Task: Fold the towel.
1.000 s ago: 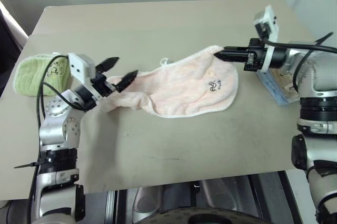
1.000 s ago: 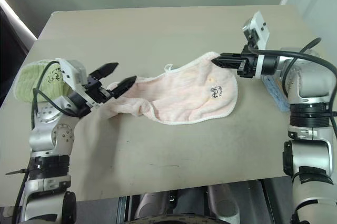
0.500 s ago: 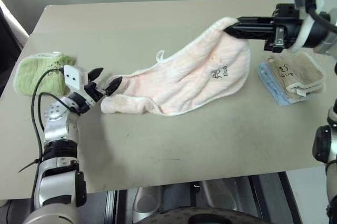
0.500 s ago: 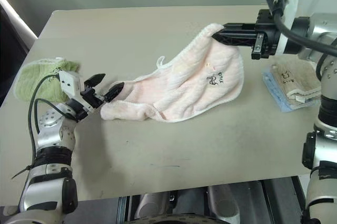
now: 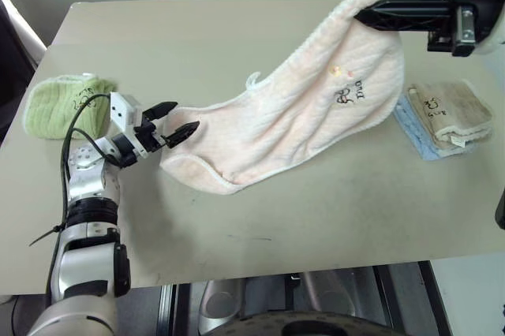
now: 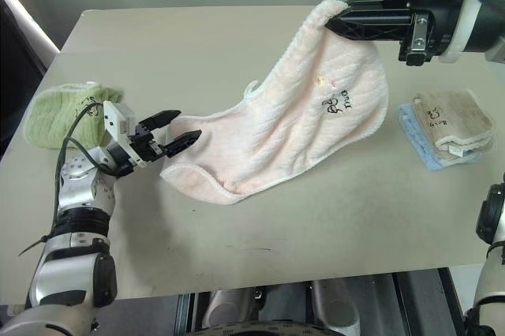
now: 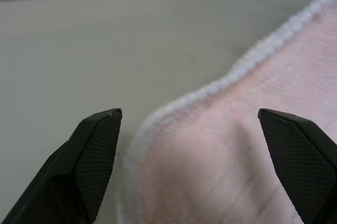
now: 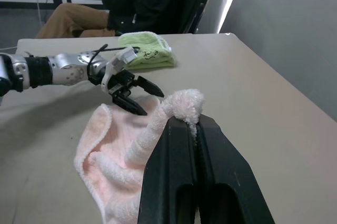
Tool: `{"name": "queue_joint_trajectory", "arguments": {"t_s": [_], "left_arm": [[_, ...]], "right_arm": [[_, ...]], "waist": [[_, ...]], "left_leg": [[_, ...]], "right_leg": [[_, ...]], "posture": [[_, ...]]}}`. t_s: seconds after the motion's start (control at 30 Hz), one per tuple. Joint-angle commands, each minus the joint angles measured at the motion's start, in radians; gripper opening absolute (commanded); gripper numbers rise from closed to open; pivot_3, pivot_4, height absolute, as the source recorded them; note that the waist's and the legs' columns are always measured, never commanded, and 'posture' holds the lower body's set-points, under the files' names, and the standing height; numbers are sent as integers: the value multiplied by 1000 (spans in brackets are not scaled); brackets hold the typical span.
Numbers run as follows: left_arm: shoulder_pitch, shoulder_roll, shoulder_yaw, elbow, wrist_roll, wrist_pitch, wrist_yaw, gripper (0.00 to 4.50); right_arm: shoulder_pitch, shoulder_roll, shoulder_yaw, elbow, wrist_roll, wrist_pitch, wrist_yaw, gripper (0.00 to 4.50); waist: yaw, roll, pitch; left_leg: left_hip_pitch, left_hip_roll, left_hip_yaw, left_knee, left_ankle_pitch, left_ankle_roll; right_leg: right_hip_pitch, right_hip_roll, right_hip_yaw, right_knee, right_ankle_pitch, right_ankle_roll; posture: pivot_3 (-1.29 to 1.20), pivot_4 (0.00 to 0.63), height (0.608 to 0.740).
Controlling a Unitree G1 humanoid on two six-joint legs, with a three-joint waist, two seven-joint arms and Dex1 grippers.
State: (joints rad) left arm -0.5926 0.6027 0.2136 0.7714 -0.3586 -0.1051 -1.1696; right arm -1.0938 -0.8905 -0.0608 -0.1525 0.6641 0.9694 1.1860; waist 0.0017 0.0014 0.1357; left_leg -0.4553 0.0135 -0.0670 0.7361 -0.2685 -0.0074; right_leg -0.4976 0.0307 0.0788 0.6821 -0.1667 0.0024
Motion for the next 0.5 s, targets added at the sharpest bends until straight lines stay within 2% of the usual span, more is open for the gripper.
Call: {"name": "queue_joint_trajectory", "arguments": {"t_s": [0.03,0.33,0.5], "left_arm": [[-65,37,-12,46,29,-40,-51,4500],[-254,76,-94,285,154,-146,-156,4500],[-323,85,-150,393,245,-162,-147,4500]], "right_arm": [[-31,-31,-6,-15,23,-1,23,8],[-41,-55,1,-38,65,24,44,8],[-63,-52,0,-41,83,34,37,8]], "waist": [[0,0,0],[0,0,0],[0,0,0]], "left_leg": [[0,0,0,0,0,0],[-1,0,0,1,0,1],[-1,0,0,1,0,2]], "right_leg": [[0,0,0,0,0,0],[0,0,0,0,1,2],[0,0,0,-1,2,3]], "posture": [[0,150,703],[0,150,703],[0,150,703]]}}
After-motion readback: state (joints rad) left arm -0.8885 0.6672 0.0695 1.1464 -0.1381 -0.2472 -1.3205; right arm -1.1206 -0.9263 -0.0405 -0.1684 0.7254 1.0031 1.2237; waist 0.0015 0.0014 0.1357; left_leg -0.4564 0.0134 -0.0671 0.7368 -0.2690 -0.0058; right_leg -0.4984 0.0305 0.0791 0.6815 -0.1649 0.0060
